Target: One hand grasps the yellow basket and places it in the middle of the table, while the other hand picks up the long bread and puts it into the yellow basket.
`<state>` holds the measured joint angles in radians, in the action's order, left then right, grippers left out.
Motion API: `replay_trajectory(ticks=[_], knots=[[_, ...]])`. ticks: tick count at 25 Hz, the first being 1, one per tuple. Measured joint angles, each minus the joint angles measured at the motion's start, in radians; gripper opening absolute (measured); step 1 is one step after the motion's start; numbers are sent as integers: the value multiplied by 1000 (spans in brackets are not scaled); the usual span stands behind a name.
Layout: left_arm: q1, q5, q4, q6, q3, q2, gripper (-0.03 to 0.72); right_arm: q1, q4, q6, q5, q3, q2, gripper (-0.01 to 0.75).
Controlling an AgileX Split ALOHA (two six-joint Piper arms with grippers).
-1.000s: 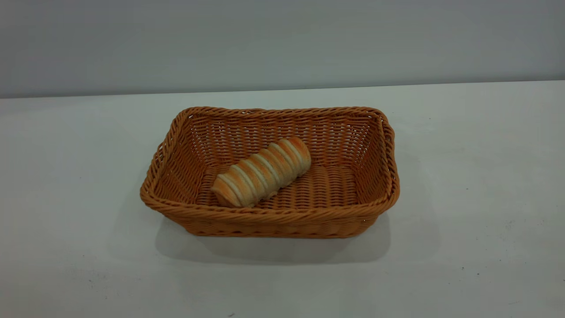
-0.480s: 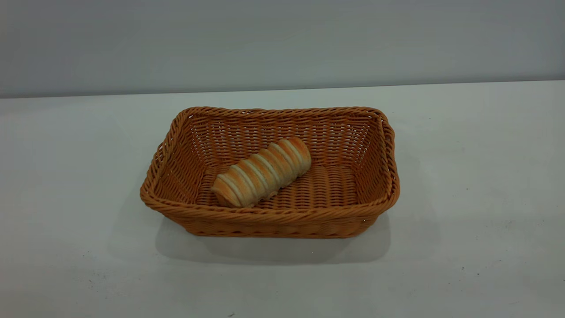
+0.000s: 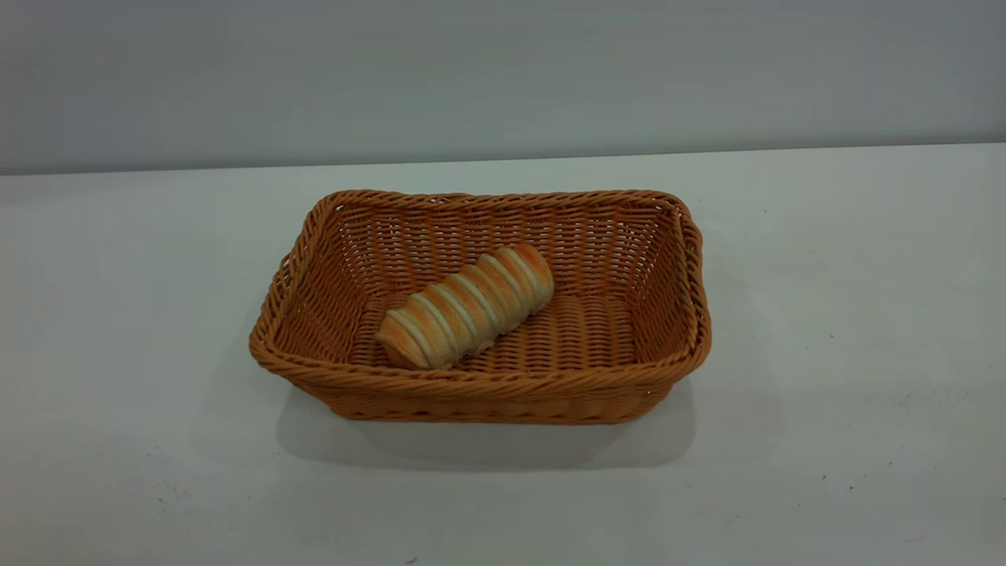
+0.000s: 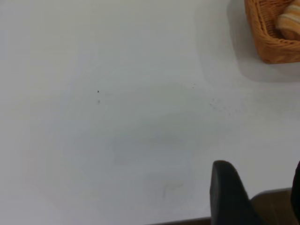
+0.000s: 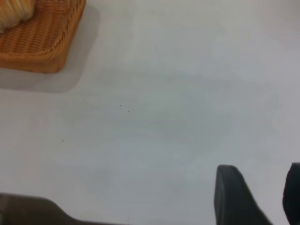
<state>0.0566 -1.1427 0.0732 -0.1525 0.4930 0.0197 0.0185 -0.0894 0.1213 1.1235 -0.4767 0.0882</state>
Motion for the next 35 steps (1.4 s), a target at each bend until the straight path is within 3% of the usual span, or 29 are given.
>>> replay_trajectory(ticks=[8, 14, 35], knots=[[-2, 0, 0, 0, 0, 0, 396, 0, 0, 0, 0, 0, 0, 243], [-42, 0, 1, 0, 0, 0, 396, -50, 0, 0, 0, 0, 0, 243], [-43, 0, 1, 0, 0, 0, 396, -23, -2, 0, 0, 0, 0, 243]])
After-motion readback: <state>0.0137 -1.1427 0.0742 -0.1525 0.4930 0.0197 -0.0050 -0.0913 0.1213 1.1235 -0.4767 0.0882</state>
